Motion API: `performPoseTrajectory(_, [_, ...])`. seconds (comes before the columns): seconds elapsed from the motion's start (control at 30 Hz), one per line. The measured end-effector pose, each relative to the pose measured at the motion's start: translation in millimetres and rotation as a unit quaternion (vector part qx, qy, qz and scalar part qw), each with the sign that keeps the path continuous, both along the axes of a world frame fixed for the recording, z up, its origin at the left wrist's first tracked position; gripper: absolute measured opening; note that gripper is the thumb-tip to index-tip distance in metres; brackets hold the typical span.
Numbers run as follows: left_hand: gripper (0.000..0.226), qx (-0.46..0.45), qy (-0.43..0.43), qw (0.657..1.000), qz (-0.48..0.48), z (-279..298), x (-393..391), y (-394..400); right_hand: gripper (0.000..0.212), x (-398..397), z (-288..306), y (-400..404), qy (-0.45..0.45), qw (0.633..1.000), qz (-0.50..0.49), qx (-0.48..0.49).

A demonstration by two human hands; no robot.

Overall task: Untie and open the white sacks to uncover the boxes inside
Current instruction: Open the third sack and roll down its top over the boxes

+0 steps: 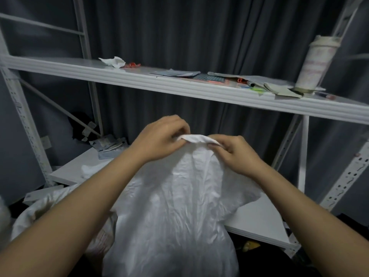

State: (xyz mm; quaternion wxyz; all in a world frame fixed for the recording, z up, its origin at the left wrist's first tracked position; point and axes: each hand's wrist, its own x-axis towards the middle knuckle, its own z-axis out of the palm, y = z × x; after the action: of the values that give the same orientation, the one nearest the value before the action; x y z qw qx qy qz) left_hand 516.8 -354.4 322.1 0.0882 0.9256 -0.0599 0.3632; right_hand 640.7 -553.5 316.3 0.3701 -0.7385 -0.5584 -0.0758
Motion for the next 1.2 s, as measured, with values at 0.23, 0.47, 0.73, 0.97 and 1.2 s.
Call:
performPoseTrajectory(0.23, [0.030,0.055,0.072,0.996,0.017,-5.5,0.4,9.2,0.051,-7.4,0.4,-2.9,-0.254,0.961,-0.058,-0.088])
performPoseTrajectory(0.47, [0.042,-0.158,0.234,0.959,-0.001,4.3,-6.8,5.6,0.031,-1.4,-4.8,3.6,-0.383,0.909,-0.128,-0.108])
performPoseTrajectory(0.73, [0.047,0.062,0.173,0.983,0.023,4.4,-7.5,-8.6,0.023,-14.6,4.3,-2.8,-0.086,0.991,-0.015,-0.102])
performPoseTrajectory(0.97, [0.033,-0.052,0.227,0.972,-0.003,3.6,-3.8,-10.7,0.033,-22.2,3.2,-2.5,-0.204,0.974,-0.032,-0.090])
performPoseTrajectory(1.2, [0.029,-0.131,0.285,0.949,-0.036,4.8,-6.4,1.9,0.028,-14.5,-8.9,-3.6,-0.330,0.939,-0.069,-0.067])
